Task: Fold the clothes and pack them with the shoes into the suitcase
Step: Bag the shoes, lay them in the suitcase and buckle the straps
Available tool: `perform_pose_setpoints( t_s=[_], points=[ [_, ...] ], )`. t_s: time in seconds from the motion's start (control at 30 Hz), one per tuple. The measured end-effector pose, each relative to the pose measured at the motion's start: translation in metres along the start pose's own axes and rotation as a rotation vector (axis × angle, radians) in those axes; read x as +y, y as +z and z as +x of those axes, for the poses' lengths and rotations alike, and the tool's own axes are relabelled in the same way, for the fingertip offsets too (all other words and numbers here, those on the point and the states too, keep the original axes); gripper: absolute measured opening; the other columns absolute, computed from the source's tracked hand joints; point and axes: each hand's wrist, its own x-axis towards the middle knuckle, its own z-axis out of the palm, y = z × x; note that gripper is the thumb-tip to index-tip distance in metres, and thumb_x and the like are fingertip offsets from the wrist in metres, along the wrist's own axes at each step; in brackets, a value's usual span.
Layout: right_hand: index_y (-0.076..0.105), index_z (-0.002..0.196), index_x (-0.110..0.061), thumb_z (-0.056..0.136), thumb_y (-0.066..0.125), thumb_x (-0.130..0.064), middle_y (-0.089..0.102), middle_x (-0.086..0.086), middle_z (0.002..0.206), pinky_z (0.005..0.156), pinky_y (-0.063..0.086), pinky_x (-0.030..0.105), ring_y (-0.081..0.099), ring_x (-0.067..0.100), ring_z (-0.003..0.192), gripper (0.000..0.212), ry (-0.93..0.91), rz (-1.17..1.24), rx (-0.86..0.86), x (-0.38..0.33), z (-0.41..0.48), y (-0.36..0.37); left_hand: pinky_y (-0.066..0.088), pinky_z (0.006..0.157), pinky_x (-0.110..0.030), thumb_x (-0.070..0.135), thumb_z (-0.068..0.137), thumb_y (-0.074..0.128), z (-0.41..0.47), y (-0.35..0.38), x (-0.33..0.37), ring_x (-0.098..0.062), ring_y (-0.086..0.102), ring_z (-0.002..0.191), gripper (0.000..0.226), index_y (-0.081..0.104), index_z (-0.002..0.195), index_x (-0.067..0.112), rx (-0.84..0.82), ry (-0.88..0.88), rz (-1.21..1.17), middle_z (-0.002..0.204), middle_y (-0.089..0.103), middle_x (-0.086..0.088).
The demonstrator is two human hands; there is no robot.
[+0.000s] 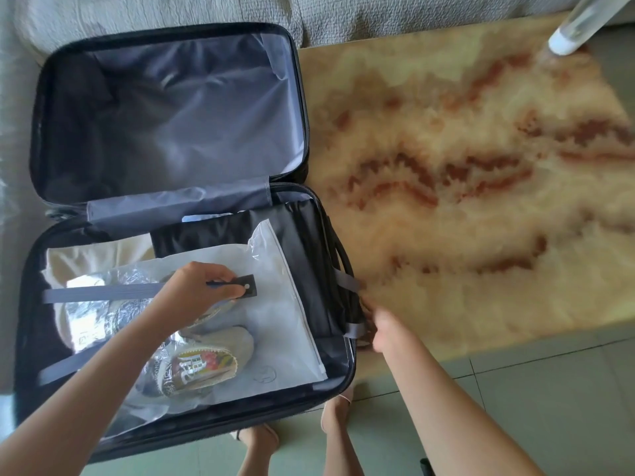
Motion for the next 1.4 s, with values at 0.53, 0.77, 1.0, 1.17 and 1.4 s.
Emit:
perform_pose_setpoints(
  t_s=[0.53,0.77,1.0,1.17,1.4],
  points=[
    [0.05,0.076,-0.014,0.097,0.038,-0.053,0.044,-0.005,0.039,0.064,0.046,0.028,0.027,0.011,0.025,0.046,-0.019,0.462,-0.168,-0.029,0.013,-0.029,0.044,0.068,-0.025,0.018,0.078,0.076,0.001,0.002,-0.004,-0.018,0.059,0.065,0.004,0.074,0.075,0.019,0.019,0.013,0.002,0.072,0.07,-0.003],
    [0.062,0.082,-0.012,0.086,0.068,-0.03,0.064,-0.002,0.06,0.049,0.047,0.018,0.053,0.007,0.041,0.02,-0.232,0.282,-0.05,-0.031,0.017,-0.039,0.043,0.066,-0.025,0.018,0.078,0.076,0.0,0.003,-0.004,-0.017,0.058,0.063,0.002,0.074,0.077,0.019,0.029,0.017,0.022,0.07,0.069,-0.002],
    [0.071,0.097,-0.017,0.078,0.076,-0.034,0.068,0.008,0.117,0.11,0.035,0.042,0.056,0.027,0.119,0.026,-0.573,0.182,0.059,-0.036,0.007,-0.053,0.044,0.066,-0.026,0.019,0.078,0.076,0.001,0.002,-0.004,-0.019,0.058,0.064,0.003,0.074,0.077,0.017,0.019,0.01,0.011,0.069,0.069,-0.003],
    [0.068,0.092,0.004,0.085,0.07,-0.016,0.072,0.015,0.1,0.101,0.046,0.037,0.066,0.026,0.104,0.022,-0.894,0.231,0.066,-0.044,-0.048,-0.042,0.046,0.066,-0.026,0.02,0.08,0.075,-0.002,-0.002,-0.004,-0.02,0.061,0.064,0.004,0.074,0.076,0.018,0.013,0.019,0.008,0.071,0.07,-0.006],
    [0.047,0.081,-0.008,0.095,0.056,-0.014,0.075,0.009,0.082,0.082,0.052,0.026,0.072,0.022,0.085,0.018,-1.224,-0.025,-0.1,-0.051,-0.122,0.021,0.044,0.059,-0.015,0.015,0.082,0.073,-0.008,-0.017,-0.009,-0.006,0.06,0.057,0.009,0.073,0.073,0.019,0.003,-0.004,-0.106,0.064,0.069,0.0]
  ],
)
